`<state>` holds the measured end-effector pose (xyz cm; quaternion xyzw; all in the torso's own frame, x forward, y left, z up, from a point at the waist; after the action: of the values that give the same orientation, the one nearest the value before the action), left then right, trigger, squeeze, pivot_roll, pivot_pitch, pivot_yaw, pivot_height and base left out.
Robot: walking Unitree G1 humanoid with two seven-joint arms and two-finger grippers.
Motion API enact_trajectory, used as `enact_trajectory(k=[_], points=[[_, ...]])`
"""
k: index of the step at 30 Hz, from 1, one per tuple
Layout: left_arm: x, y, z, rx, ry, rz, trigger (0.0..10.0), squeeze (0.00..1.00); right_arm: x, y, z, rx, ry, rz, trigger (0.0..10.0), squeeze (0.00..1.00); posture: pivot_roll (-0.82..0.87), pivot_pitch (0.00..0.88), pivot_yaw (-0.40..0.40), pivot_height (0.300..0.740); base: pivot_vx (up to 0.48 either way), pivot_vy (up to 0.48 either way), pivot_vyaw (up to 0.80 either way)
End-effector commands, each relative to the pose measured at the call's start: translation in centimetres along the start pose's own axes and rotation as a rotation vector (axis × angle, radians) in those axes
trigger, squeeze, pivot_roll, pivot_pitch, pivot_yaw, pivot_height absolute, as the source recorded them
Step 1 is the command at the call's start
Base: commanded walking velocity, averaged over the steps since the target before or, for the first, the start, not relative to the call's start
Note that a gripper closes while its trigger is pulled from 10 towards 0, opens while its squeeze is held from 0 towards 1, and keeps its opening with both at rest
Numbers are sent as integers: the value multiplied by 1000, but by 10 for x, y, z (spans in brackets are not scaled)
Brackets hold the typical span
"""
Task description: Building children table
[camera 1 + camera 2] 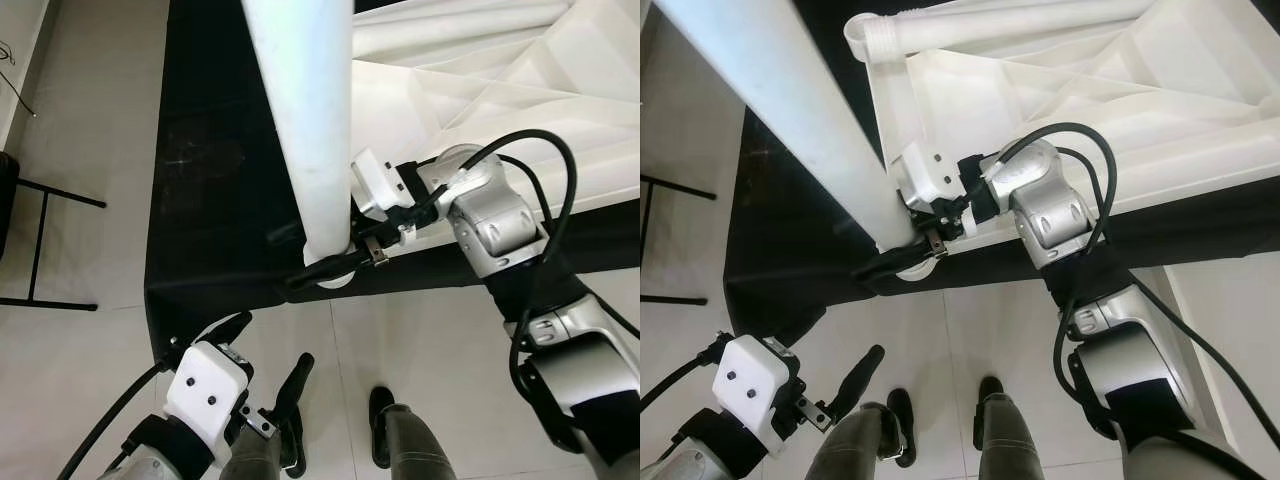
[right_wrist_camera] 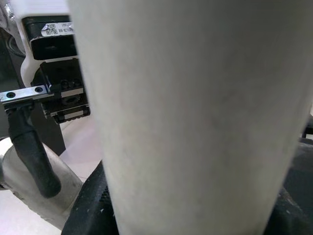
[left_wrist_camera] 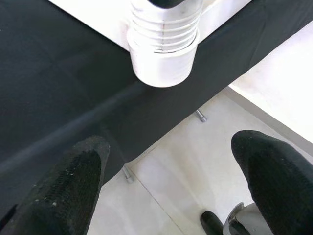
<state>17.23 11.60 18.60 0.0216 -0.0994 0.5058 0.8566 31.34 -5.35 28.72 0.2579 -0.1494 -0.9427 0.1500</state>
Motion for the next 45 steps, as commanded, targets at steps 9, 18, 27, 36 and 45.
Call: enact_trajectory(k=[9, 18, 27, 36, 45], points=[[-1, 2, -4, 22, 5, 3, 10000, 0, 7, -25, -39, 73, -191, -86, 10000, 0, 84, 440, 79, 740, 0, 0, 0], [0, 3, -5, 23, 4, 3, 10000, 0, -4, -17, -55, 109, -281, -426, 10000, 0, 76, 440, 77, 740, 0, 0, 0], [2, 3, -6, 30, -2, 10, 10000, 0, 16, -33, -67, 213, -344, -1123, 10000, 0, 82, 443, 82, 740, 0, 0, 0], [3, 3, -8, 37, -17, 13, 10000, 0, -2, -55, -54, 135, -344, -1148, 10000, 0, 88, 430, 77, 740, 0, 0, 0], [5, 2, -7, 34, -21, 22, 10000, 0, -7, -52, -49, 153, -355, -1228, 10000, 0, 89, 432, 77, 740, 0, 0, 0]])
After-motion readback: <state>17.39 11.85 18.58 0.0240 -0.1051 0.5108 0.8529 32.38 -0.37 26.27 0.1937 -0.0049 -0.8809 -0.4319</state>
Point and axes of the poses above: a point about 5 cm out from each wrist's last joint towards the gripper, its own y axis pointing back from the gripper into the wrist, its own z axis along the axis of the wrist's last joint, x = y × z, the point moved 2 cm from there along -y, pointing out of the wrist towards the gripper
